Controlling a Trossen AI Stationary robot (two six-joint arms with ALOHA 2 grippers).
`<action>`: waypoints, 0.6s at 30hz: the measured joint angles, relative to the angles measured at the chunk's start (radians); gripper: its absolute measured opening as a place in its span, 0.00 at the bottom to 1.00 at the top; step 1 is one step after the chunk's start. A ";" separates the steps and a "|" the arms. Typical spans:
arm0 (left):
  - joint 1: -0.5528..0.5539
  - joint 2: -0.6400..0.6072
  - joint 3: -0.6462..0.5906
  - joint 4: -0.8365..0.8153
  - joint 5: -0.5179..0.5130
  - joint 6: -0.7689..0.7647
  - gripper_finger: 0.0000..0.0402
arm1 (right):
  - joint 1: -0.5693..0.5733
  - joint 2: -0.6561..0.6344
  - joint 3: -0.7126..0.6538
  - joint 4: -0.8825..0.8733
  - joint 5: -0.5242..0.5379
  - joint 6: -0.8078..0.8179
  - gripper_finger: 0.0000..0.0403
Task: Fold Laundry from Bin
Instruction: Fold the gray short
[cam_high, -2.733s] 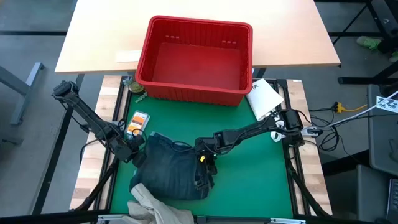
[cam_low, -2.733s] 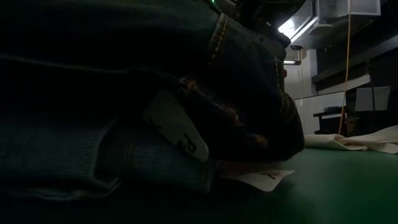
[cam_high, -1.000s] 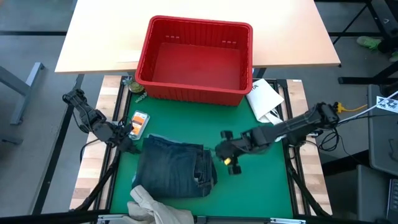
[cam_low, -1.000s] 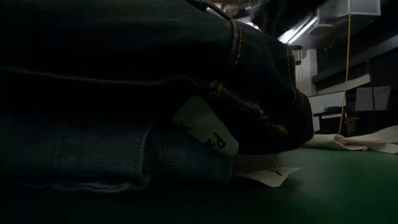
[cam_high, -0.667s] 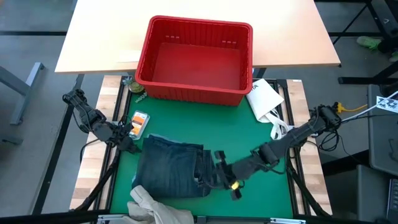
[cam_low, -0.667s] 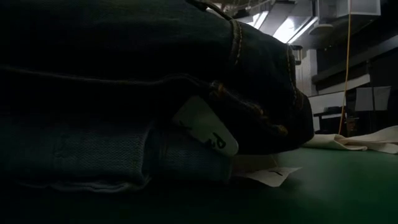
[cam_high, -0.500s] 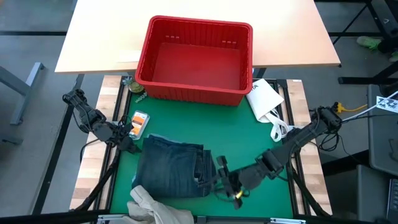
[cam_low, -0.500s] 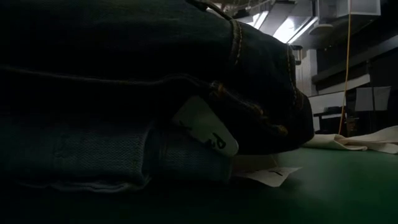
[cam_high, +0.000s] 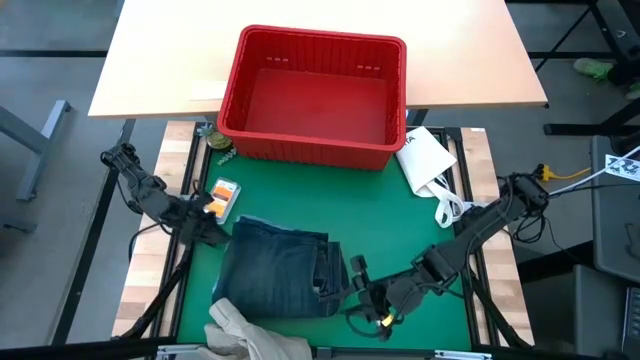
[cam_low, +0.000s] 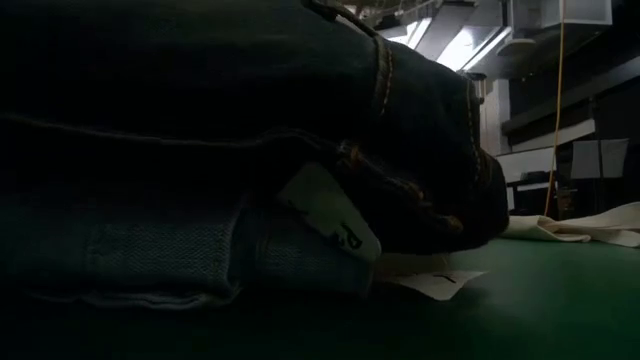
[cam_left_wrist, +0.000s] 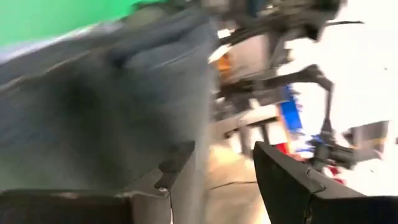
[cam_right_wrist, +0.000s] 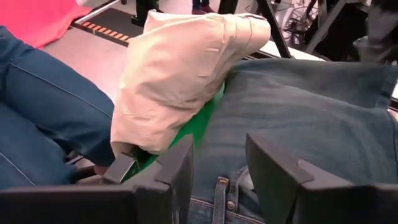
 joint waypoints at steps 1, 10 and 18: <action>0.000 0.000 0.000 0.044 0.001 0.042 0.39 | 0.001 0.001 0.000 0.001 0.007 0.000 0.37; 0.000 0.003 0.000 0.198 0.080 0.327 0.39 | 0.001 0.003 0.000 0.003 0.017 0.002 0.37; 0.000 0.105 0.000 0.309 0.181 0.617 0.39 | 0.001 0.003 -0.001 0.007 0.017 0.004 0.37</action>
